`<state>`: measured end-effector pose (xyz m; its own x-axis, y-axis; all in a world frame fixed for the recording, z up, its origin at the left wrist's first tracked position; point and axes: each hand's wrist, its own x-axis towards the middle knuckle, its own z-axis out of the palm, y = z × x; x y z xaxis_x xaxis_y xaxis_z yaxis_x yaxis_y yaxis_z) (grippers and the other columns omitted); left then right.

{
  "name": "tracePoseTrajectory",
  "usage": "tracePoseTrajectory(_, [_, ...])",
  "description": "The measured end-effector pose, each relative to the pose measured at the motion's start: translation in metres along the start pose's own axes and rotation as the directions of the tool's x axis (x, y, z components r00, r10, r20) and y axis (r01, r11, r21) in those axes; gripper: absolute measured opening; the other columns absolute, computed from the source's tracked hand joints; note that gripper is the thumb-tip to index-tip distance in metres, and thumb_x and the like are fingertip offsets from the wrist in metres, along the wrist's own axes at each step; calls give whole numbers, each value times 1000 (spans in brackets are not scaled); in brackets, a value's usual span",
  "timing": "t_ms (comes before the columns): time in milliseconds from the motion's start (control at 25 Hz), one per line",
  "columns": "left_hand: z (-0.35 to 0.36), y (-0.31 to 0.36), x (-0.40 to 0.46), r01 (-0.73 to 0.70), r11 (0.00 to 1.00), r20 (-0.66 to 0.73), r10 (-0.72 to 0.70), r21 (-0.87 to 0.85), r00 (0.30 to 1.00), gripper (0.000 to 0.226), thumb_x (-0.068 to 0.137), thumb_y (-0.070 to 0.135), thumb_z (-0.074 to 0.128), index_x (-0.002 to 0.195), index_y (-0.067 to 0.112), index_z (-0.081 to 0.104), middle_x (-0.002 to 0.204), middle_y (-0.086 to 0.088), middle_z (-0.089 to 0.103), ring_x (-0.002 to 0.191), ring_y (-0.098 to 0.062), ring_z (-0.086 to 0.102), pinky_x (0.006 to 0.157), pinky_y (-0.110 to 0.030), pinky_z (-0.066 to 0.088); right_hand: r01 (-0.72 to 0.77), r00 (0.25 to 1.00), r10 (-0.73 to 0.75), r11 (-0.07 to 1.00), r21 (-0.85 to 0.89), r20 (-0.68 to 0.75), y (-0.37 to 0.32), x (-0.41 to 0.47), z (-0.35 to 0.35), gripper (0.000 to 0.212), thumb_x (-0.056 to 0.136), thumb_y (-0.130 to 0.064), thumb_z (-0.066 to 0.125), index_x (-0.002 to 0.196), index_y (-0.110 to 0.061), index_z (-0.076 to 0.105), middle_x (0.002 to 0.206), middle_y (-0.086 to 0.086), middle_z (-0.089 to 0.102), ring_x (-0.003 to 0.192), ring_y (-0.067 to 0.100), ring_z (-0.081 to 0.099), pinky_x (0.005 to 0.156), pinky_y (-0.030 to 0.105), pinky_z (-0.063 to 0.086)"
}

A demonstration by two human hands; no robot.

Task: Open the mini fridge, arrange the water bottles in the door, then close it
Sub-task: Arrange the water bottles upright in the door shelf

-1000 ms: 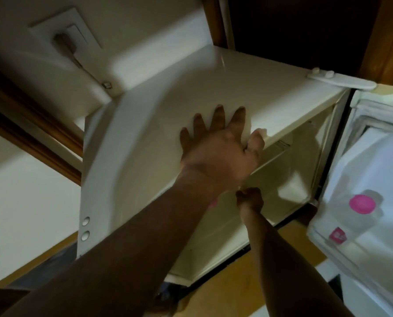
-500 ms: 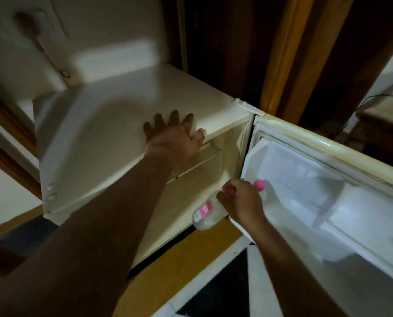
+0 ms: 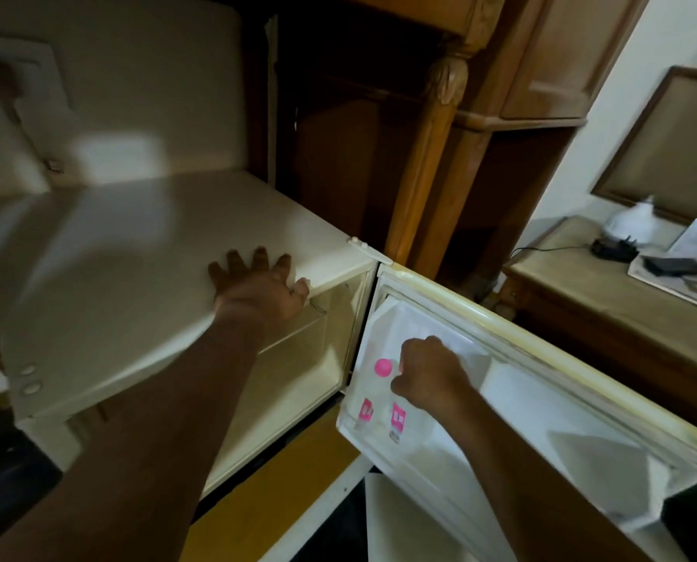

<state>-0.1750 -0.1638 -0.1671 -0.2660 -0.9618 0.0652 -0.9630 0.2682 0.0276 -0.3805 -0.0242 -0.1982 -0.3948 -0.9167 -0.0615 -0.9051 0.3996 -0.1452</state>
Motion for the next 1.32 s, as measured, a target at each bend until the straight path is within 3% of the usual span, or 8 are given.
tracePoseTrajectory(280, [5,0,3,2,1000,0,-2,6,1000,72,96,66,16,159,33,14,168,-9,11,149,-48,7,116,-66,5,-46,991,53,997,-63,121,20,25,49,34,84,-21,67,115,-7,62,119,13,64,112,29,61,92,32,49])
tracePoseTrajectory(520, [3,0,4,2,1000,11,-2,1,1000,71,96,65,16,160,33,13,168,-7,9,150,-46,5,117,-65,4,-57,986,59,998,-13,155,22,30,47,30,87,-20,66,113,-6,62,116,13,65,107,28,63,91,32,50])
tracePoseTrajectory(640, [2,0,4,-8,1000,16,8,-3,1000,71,97,65,15,160,34,11,169,-7,8,151,-45,4,117,-64,4,-80,996,79,997,-15,-45,10,17,35,27,88,-30,65,107,-10,63,110,11,63,95,27,63,78,32,52])
tracePoseTrajectory(720, [3,-2,5,-8,1000,26,8,-21,1000,70,97,65,15,160,34,10,169,-6,6,151,-45,2,118,-64,2,9,980,25,986,168,-196,-15,6,40,27,85,-32,64,102,-11,63,105,11,61,90,28,62,72,33,51])
tracePoseTrajectory(760, [3,-2,6,-7,1000,32,8,-22,999,70,97,65,14,160,35,9,169,-6,5,151,-44,1,118,-64,2,98,979,-41,953,286,-198,-34,1,50,29,84,-32,65,104,-11,65,105,11,62,91,29,62,72,34,50])
tracePoseTrajectory(920, [3,-2,9,-7,1000,58,8,-3,998,69,97,64,13,159,36,8,169,-5,4,152,-43,-1,118,-63,1,277,952,-302,761,587,-57,-122,1,114,45,87,-34,66,125,-13,60,119,9,62,106,25,62,90,31,49])
tracePoseTrajectory(1120, [10,-3,12,-17,999,32,16,27,999,70,95,65,13,159,36,10,168,-6,9,151,-44,4,117,-65,6,285,923,-384,652,703,-18,-207,38,157,47,85,-23,66,128,-9,55,123,17,57,111,33,58,94,39,51])
tracePoseTrajectory(1320, [12,-6,16,-2,1000,28,2,21,1000,71,94,66,13,158,36,10,168,-6,10,152,-43,4,117,-65,6,214,926,-377,553,805,13,-224,48,172,33,90,-11,57,122,-4,59,118,17,64,111,32,61,94,39,50])
